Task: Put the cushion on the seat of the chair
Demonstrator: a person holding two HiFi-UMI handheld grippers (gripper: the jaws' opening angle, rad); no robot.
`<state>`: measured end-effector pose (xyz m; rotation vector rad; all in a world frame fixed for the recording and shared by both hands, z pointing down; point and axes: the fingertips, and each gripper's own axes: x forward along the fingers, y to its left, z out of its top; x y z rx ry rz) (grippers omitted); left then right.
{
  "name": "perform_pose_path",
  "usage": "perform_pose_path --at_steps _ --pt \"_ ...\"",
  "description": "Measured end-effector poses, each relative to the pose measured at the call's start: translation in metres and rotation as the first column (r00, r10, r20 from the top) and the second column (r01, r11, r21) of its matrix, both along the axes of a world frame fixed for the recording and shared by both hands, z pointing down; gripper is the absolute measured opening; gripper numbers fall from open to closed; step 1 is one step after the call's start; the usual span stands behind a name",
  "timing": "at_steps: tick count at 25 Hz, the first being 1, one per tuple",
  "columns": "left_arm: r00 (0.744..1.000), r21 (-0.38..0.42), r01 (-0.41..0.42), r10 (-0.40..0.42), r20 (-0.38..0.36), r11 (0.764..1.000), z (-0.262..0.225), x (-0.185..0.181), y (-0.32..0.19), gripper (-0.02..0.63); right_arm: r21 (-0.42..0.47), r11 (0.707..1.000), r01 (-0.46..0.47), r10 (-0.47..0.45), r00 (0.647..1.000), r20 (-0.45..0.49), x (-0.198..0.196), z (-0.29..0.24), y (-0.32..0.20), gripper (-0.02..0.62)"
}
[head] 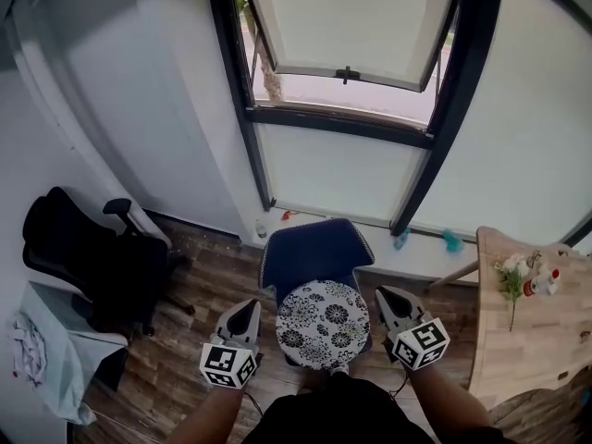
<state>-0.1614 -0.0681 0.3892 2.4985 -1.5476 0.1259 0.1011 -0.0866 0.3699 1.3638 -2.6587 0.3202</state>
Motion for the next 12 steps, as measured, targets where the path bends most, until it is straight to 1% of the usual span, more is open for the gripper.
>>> perform_pose_path --at_steps 7,12 --pt "1.0 -0.003 -0.001 0.001 -0.003 1.0 0.0 0.004 -0.005 0.003 0.004 1.0 0.007 -0.007 1.0 -0.008 0.001 -0.003 -0.005 0.025" --pt "1.0 0.033 -0.002 0.002 0.007 0.999 -0.01 0.003 -0.012 0.003 0.031 1.0 -0.004 0.004 1.0 0.003 0.001 -0.011 -0.013 0.025"
